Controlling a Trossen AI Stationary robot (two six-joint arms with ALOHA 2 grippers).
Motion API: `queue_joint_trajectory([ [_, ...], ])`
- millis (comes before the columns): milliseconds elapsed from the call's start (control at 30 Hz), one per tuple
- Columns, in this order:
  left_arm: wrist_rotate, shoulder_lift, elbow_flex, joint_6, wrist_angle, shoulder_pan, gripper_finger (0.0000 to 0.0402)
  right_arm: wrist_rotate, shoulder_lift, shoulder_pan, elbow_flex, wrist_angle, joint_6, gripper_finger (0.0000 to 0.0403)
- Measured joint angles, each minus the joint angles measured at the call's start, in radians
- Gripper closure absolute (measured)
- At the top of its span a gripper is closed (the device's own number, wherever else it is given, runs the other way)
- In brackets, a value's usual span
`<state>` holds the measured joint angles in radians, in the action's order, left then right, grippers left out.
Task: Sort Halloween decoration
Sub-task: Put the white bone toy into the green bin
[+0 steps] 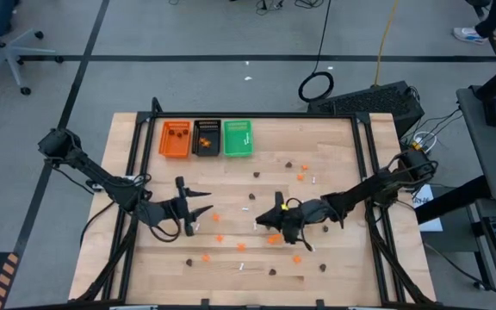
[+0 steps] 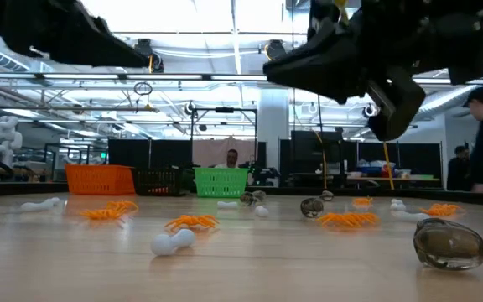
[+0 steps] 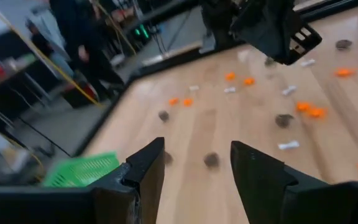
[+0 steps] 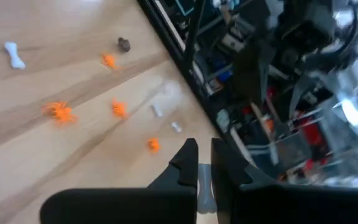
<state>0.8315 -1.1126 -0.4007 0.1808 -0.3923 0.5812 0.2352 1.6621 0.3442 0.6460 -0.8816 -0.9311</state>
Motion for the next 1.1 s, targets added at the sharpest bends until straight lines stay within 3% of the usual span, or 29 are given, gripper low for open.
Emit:
queue_joint_trajectory([
  [200,0.007,0.0,0.0,0.225,-0.146,0.0,0.022,0.032,-0.025,0.009,0.001,0.001,-0.063,0.0403],
  [333,0.005,0.0,0.0,0.294,-0.218,-0.001,0.022,0.058,-0.026,0.01,0.001,0.013,-0.086,0.0403],
  [733,-0.111,0.0,0.0,0.222,-0.224,-0.056,0.022,0.057,-0.026,0.012,0.001,0.012,-0.06,0.0403],
  [1100,-0.149,0.0,0.0,0.112,-0.219,-0.062,0.022,0.055,-0.025,0.031,0.001,-0.079,0.273,0.0403],
])
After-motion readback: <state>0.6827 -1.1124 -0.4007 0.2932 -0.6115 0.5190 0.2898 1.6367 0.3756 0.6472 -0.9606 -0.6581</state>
